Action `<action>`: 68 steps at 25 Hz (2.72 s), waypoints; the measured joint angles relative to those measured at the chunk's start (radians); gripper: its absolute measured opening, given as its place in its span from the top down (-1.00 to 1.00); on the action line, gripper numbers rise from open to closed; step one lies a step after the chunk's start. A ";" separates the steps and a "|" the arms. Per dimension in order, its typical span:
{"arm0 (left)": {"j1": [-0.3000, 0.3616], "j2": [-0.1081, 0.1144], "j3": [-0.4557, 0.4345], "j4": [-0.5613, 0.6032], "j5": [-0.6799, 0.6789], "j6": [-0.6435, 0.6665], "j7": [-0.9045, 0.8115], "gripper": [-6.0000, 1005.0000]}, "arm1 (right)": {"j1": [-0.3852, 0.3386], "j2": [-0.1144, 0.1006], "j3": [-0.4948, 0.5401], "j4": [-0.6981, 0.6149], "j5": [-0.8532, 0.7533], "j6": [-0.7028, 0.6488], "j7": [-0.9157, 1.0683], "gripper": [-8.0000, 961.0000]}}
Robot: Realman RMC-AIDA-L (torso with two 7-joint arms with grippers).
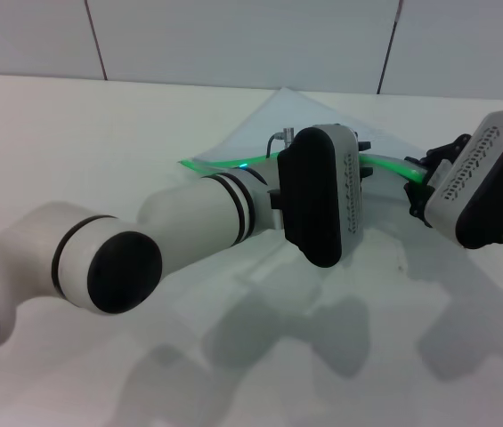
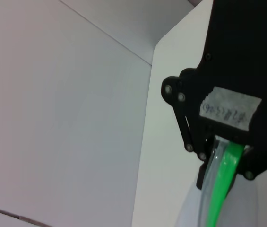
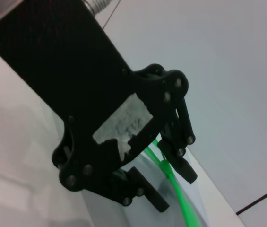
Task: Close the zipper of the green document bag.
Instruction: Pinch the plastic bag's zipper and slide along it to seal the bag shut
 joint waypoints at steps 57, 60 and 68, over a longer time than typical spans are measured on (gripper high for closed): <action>-0.063 -0.005 0.073 0.068 -0.062 0.071 -0.008 0.69 | 0.011 0.002 -0.008 -0.003 0.002 0.003 0.002 0.87; -0.063 -0.005 0.073 0.069 -0.062 0.072 -0.008 0.71 | 0.011 0.002 -0.008 -0.002 0.003 0.003 0.002 0.87; -0.055 -0.007 0.086 0.090 -0.064 0.115 -0.016 0.74 | 0.011 0.002 -0.010 0.000 0.003 0.013 0.002 0.86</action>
